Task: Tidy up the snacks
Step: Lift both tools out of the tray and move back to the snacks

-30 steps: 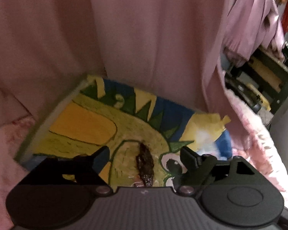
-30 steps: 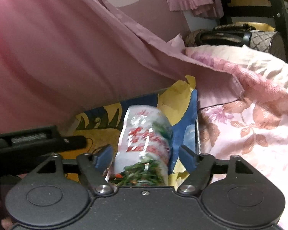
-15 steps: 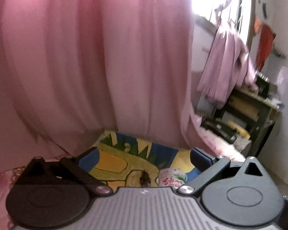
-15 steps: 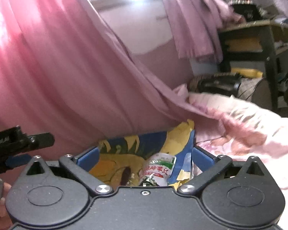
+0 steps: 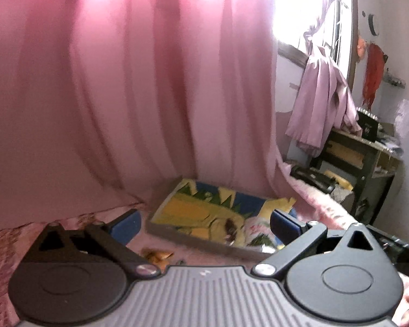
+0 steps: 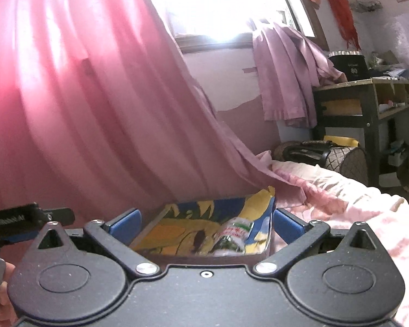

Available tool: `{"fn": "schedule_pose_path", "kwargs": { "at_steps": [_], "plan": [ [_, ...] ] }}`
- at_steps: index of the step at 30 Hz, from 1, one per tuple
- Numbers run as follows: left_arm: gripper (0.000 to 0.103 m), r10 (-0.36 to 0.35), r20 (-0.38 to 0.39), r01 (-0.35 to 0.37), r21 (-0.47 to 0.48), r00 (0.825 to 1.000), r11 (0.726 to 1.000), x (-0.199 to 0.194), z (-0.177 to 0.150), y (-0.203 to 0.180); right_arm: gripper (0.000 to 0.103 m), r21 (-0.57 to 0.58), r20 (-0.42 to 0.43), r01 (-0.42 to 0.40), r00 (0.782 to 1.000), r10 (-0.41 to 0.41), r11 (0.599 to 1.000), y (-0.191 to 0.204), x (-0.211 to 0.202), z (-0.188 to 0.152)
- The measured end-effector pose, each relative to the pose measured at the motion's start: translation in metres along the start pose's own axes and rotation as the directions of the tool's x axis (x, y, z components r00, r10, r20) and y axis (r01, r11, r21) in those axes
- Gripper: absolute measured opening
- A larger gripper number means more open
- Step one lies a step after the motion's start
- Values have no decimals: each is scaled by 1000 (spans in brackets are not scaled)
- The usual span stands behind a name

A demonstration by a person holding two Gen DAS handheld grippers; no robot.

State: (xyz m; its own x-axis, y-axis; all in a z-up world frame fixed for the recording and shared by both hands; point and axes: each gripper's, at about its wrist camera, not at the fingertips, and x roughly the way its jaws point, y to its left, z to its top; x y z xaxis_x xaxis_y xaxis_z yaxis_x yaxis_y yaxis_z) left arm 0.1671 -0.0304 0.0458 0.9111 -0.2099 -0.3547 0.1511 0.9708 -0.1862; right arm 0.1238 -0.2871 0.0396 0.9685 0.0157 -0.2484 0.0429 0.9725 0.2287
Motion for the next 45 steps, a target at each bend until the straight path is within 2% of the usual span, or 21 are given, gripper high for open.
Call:
{"fn": "schedule_pose_path", "kwargs": {
  "at_steps": [3,7,13,16,20,27,37,45],
  "plan": [
    [103,46,-7,-46,4,999,999,-16,-14,9,102,5,-16,-11,1000,11,1000,7,-16,-9],
    [103,71,-24,-71,6,997,997,-32,-29,21,102,11,-46,-11,999,11,1000,16,-33,-23],
    [103,96,-80,-96,10,992,995,-47,-47,37,102,30,-116,12,993,-9,999,28,-47,-43],
    [103,120,-136,-117,28,983,993,-50,-55,43,102,50,-161,22,987,-14,998,30,-50,-53],
    [103,148,-204,-135,76,968,988,-52,-63,45,102,59,-241,49,970,-34,997,33,-50,-68],
    [103,154,-266,-130,106,951,986,-47,-67,44,102,20,-364,82,929,-69,996,42,-39,-88],
    [103,162,-389,-117,137,907,984,-17,-70,47,102,-17,-445,107,889,-103,994,44,-23,-100],
    [103,141,-437,-63,188,889,980,9,-71,43,102,-50,-489,113,864,-123,992,49,-8,-111]
  ]
}}
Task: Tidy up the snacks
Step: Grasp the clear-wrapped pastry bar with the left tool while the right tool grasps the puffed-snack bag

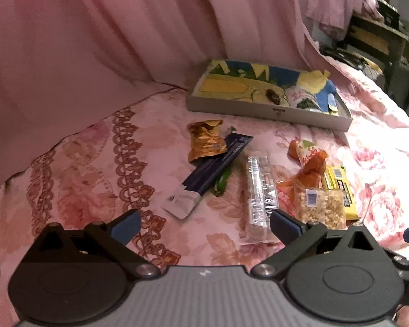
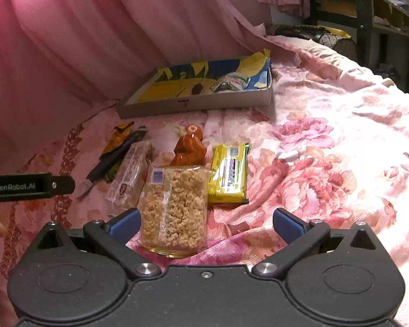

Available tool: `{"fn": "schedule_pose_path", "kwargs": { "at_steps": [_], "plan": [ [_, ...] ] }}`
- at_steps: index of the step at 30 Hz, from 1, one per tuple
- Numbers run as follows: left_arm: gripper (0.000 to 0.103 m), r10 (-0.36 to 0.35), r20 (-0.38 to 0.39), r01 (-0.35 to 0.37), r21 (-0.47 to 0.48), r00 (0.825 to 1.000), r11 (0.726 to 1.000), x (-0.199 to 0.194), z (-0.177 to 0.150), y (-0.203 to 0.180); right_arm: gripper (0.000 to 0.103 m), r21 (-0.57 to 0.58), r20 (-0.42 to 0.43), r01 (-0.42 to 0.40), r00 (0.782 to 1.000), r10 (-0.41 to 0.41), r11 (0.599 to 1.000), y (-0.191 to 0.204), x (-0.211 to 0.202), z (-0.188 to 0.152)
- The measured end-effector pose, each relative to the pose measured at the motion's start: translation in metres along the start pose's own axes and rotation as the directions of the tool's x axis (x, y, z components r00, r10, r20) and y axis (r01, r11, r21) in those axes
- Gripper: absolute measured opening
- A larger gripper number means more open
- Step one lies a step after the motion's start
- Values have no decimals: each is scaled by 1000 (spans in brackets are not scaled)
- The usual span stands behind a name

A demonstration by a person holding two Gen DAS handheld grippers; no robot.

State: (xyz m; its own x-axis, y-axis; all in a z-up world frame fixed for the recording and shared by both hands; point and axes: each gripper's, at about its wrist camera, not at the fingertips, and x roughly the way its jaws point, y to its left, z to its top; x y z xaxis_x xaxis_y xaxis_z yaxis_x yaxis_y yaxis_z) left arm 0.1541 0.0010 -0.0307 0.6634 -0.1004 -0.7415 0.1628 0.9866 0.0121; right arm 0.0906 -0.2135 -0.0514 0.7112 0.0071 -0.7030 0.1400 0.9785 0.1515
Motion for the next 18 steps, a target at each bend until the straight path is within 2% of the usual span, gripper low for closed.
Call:
{"fn": "schedule_pose_path", "kwargs": {
  "at_steps": [13,18],
  "plan": [
    [103,-45,-42,49,93,998,995,41,18,-9,102,-54,-53,46,997,-49,997,24,37,-5],
    [103,-143,-63,147,77,988,986,57,23,-7,102,-76,-58,49,997,-54,996,33,53,-10]
  ]
}}
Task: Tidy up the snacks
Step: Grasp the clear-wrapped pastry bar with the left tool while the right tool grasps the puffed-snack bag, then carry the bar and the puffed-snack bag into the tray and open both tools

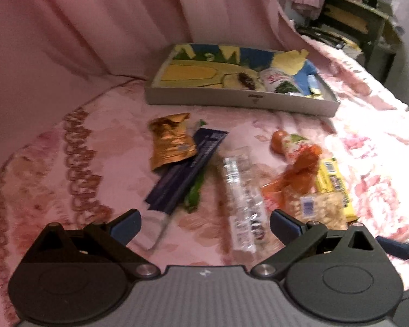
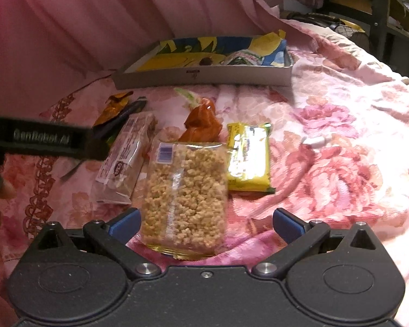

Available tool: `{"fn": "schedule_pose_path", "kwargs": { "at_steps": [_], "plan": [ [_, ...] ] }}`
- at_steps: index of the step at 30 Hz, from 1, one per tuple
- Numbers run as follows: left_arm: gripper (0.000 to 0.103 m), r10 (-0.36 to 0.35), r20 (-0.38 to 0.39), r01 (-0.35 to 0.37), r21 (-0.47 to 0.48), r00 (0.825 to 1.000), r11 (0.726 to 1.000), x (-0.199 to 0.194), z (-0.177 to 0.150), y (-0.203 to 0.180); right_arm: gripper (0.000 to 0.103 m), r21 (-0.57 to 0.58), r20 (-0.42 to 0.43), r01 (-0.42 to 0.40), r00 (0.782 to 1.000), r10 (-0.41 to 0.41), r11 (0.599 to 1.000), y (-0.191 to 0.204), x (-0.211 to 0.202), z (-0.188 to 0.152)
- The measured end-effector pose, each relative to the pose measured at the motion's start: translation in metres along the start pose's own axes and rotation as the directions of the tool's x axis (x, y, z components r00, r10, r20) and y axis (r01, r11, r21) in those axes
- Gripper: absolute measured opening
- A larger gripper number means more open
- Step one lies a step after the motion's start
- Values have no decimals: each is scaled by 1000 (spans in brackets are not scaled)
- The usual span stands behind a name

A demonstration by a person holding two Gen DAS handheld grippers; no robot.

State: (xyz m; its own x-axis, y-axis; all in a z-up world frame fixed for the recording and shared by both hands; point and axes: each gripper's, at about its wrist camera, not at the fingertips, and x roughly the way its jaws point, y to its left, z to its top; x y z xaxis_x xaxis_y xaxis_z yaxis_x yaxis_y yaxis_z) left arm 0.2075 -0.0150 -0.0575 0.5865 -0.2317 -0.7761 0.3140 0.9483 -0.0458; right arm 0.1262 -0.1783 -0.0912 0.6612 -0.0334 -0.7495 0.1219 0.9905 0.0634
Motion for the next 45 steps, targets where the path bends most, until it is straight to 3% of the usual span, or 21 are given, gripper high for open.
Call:
{"fn": "schedule_pose_path", "kwargs": {
  "at_steps": [5,9,16,20,25,45],
  "plan": [
    [103,-84,-7,85,27,996,996,12,5,-6,102,-94,21,26,999,-24,995,13,11,-4],
    [98,-112,-15,113,47,994,992,23,9,-12,102,-143,24,46,999,-43,989,21,17,-5],
    [74,-149,-61,151,37,987,988,43,11,-13,102,-125,18,37,999,-35,991,23,25,-5],
    [48,-164,-79,167,28,983,986,49,12,-12,93,-104,19,22,1000,-20,994,21,25,-4],
    [45,-162,-85,164,16,983,986,49,10,-10,78,-135,23,19,1000,-16,991,26,24,-5],
    [44,-165,-93,155,-104,982,982,22,0,-5,76,-209,118,63,992,-38,976,30,-1,-10]
  ]
}}
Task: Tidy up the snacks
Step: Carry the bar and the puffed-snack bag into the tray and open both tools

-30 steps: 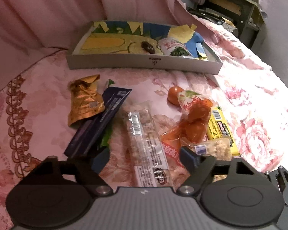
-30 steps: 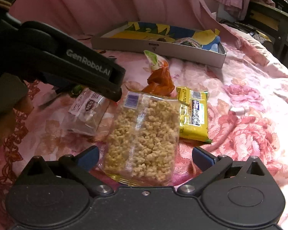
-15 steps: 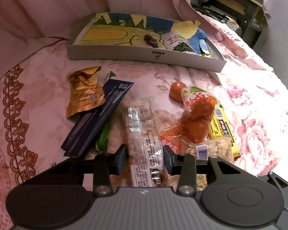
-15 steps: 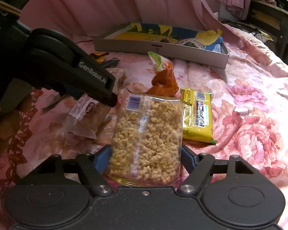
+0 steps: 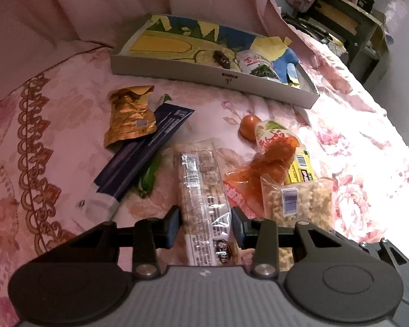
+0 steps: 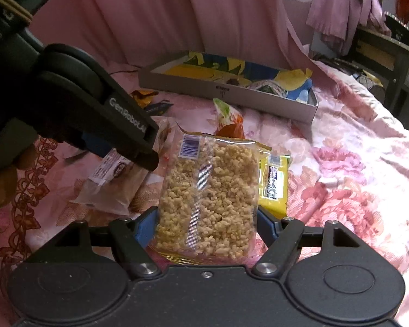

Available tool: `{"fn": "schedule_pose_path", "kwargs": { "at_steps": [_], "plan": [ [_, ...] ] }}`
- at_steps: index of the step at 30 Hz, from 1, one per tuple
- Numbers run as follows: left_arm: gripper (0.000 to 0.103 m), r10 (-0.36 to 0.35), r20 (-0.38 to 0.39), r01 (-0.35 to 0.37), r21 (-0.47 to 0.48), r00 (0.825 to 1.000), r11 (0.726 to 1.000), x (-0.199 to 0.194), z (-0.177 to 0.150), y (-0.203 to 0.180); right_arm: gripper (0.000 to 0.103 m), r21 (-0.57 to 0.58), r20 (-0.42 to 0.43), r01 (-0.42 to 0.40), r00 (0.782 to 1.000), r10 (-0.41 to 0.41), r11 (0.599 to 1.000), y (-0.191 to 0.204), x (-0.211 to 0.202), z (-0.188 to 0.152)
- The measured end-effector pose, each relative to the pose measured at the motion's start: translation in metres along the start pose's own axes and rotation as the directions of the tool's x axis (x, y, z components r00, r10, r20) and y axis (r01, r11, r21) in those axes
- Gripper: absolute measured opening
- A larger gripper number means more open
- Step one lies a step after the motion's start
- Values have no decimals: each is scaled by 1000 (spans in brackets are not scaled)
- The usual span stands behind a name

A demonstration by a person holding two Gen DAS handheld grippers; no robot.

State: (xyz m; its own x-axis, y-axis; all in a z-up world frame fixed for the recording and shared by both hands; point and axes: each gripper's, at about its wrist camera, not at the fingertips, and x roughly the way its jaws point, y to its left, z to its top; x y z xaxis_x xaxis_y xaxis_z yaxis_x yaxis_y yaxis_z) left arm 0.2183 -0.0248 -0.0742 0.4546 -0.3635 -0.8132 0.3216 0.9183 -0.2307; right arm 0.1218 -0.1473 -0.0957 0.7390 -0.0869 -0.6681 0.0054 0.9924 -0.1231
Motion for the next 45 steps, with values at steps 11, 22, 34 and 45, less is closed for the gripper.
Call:
{"fn": "schedule_pose_path", "kwargs": {
  "at_steps": [11,22,34,45],
  "plan": [
    [44,0,82,4,-44,997,999,-25,-7,-1,76,7,59,29,998,-29,1000,-8,-15,1],
    [44,-2,214,12,-44,977,999,-51,-4,-7,76,49,178,56,982,-64,997,-27,-39,14],
    [44,16,271,-3,-46,962,999,-57,25,-13,76,66,327,100,938,-116,993,-51,-55,48],
    [44,14,347,-12,-6,938,1000,-47,87,-32,76,75,427,144,889,-162,987,-85,-40,101]
  ]
}}
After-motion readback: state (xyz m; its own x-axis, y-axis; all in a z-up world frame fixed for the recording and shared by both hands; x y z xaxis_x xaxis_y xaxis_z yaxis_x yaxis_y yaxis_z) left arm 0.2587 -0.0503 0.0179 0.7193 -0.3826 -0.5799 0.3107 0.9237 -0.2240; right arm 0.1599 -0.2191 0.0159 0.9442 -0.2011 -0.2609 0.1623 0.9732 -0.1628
